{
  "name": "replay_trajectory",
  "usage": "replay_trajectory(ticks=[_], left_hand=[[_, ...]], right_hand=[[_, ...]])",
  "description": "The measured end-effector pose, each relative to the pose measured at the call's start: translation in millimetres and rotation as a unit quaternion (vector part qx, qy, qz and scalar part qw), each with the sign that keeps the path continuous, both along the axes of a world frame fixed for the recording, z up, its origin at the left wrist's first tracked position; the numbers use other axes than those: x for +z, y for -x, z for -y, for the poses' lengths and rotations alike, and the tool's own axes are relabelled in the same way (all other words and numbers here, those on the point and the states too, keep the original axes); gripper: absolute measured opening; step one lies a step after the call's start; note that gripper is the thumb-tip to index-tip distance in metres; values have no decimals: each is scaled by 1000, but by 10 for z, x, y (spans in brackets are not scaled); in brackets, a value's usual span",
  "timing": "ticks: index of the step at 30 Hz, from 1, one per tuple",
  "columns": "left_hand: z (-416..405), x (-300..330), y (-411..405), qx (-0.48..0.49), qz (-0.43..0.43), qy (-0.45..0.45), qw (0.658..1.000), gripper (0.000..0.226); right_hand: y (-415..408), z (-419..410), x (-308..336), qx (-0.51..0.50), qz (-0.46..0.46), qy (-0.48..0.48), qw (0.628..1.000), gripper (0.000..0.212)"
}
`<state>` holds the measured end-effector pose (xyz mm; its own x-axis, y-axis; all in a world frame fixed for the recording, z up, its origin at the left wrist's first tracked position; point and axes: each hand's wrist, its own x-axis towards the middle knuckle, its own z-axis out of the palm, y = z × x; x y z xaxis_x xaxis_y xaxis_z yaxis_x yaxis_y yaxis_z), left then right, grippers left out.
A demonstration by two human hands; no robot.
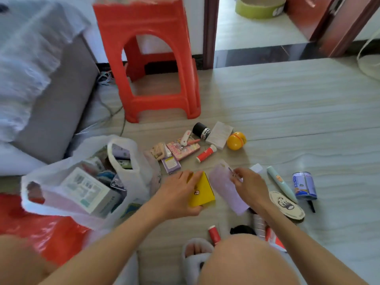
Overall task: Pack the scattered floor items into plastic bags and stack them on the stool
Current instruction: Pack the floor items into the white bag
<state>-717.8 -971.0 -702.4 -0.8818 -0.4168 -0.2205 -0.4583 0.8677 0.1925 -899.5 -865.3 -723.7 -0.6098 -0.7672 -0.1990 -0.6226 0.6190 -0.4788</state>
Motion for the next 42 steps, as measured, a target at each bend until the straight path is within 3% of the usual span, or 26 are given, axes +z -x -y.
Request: replay_trajectory(ticks=[5,7,12,16,21,27,29,30,32,36,39,42], left_hand=[[277,723,-319,22,-50,79,995,92],[459,1289,-957,71,-99,173,977,92],[833,1744,-1565,169,-94,176,965,93],[990,1548,-2166,245,-68,144,956,94],[1059,893,-2467,253,-2,132,958,96],[1280,334,-2384,204,-10,169,964,84],[1358,192,-2353,199,11,164,966,86],[1408,141,-2340,197,16,162,967,88],[1510,17,-2316,200,17,161,966,93],[1507,-41,-2282,263,23,139,955,91],[1402,-103,-2341,296,18,139,945,95],[1291,-109,-2469,358,-32,133,923,97]], right_hand=[[-253,395,734,-29,93,79,992,18],[-775,748,1270,1,142,165,976,12],[-1227,1272,1786,45,189,233,953,6],[-1779,1708,1957,153,97,180,967,8],[-2293,2112,1696,263,4,45,964,13],[-2394,2302,1136,339,-128,-85,928,32],[-2374,2364,1001,367,-165,-107,909,18],[-2371,2392,982,376,-180,-107,903,12],[-2387,2459,916,381,-201,-105,896,23],[-2377,2512,804,404,-193,-53,893,21],[-2243,2486,699,423,-272,-74,861,29],[-2085,2398,678,335,-236,-142,901,53]])
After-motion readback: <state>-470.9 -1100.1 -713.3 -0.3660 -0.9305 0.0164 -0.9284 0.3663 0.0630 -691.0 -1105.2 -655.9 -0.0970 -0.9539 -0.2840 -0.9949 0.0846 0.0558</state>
